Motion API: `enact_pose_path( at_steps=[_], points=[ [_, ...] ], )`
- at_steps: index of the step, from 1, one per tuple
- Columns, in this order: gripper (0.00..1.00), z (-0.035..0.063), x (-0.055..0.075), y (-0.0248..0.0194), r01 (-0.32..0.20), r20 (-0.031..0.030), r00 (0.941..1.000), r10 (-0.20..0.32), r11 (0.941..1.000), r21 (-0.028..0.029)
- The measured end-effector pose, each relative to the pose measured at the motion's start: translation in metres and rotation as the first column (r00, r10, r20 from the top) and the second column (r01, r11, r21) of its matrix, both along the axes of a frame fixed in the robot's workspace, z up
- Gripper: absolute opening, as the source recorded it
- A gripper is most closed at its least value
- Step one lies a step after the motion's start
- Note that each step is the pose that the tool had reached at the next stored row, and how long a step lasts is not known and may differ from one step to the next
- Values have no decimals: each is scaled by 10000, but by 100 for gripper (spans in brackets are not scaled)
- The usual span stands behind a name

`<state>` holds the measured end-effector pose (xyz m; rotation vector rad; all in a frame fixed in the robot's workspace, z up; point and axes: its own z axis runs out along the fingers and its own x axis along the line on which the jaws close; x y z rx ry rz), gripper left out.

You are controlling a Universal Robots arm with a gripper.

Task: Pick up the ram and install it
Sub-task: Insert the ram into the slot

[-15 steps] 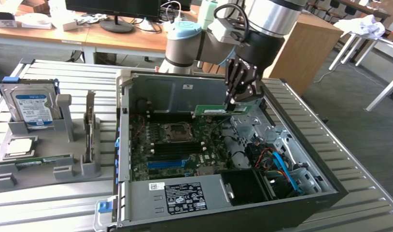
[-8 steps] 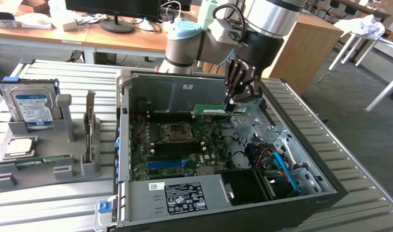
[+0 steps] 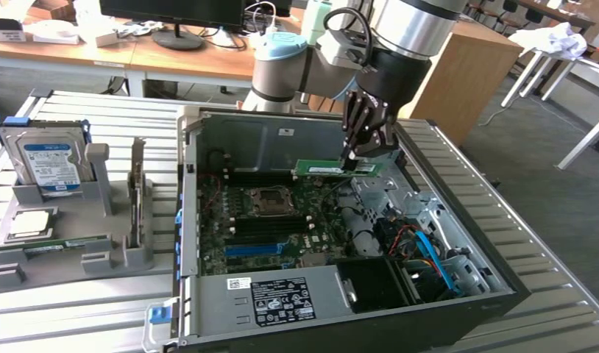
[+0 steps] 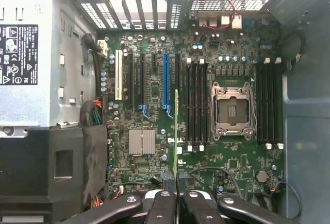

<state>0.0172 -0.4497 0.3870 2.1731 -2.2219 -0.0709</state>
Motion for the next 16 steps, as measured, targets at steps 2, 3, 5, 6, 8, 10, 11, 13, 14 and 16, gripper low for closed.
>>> enact_pose_path(
  at_steps=[2,3,5,6,8,10,11,13,14,16],
  points=[
    [13,-2,0,0,0,0,10000,0,10000,-1],
    [13,-4,-1,0,0,1,10000,0,10000,0],
    [13,-7,-14,0,4,0,10000,-4,10000,-1],
    [13,-9,-20,0,5,0,10000,-5,10000,0],
    [13,-13,-32,0,4,0,10000,-4,10000,-1],
    [13,-16,-41,0,5,0,10000,-5,10000,-1],
    [13,-18,-41,0,3,1,10000,-3,10000,-1],
    [13,-22,-44,0,4,0,10000,-4,10000,-1],
    [13,-23,-45,0,4,0,10000,-4,10000,-1],
    [13,-27,-46,0,4,1,10000,-4,10000,-1]
  ],
)
